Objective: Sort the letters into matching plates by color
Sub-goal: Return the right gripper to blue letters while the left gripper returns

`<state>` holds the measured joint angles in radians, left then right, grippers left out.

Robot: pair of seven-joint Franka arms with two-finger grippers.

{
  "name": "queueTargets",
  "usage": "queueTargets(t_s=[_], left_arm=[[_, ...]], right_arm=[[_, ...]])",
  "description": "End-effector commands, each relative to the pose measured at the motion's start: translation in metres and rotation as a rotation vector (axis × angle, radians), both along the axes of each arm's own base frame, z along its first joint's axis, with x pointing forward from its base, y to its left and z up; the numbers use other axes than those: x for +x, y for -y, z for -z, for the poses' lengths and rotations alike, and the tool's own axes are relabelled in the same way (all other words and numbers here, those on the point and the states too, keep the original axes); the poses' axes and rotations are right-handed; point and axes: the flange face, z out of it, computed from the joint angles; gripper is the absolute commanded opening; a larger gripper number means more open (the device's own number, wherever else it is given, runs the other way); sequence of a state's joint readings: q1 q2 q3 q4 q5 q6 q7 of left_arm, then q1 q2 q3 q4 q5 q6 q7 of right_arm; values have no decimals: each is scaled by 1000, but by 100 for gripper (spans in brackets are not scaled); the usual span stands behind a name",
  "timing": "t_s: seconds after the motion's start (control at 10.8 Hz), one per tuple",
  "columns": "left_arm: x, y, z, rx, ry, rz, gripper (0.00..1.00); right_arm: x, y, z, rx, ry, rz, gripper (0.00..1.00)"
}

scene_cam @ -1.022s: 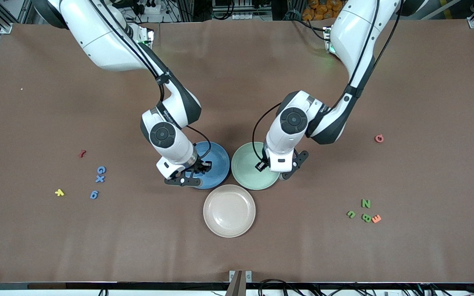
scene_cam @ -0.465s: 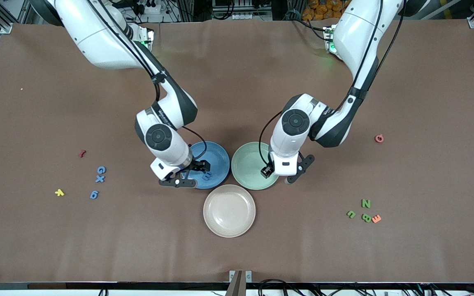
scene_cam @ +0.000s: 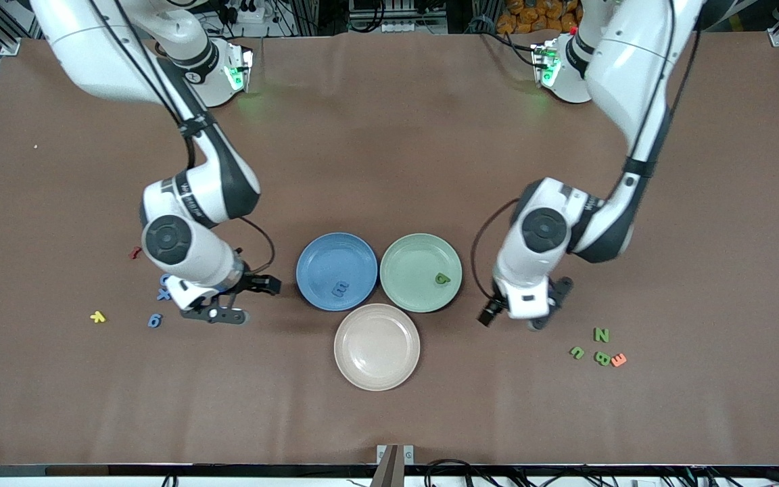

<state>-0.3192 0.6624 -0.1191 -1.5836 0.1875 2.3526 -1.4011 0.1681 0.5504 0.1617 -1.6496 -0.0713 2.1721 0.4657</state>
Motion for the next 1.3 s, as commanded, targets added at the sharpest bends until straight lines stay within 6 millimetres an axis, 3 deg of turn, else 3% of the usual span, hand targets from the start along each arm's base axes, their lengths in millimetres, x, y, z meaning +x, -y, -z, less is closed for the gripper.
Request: queueTargets(t_s=[0.0,0.28,0.46,0.65,0.74,1.02,1.21], left_arm=[[34,-94,10,80,-7,125,100],[43,-144,20,103,-48,207,100],[50,-180,23,100,-60,216,100],[51,-199,39,95,-83,192,100],[52,-214,48,91,-95,175,100],[64,-231,60,49,-96,114,100],[63,-231,62,48,-99,115,100]], right_arm=[[-3,80,0,-18,-22,-53,100],[-8,167,-7,-17,-29,-107,100],[-13,199,-7,-17,-28,-136,100],[-21,229,1,-25,8,-160,100],[-30,239,12,-24,36,-170,100],[-59,257,32,-27,58,-173,100],[-72,261,51,-22,73,-164,100]])
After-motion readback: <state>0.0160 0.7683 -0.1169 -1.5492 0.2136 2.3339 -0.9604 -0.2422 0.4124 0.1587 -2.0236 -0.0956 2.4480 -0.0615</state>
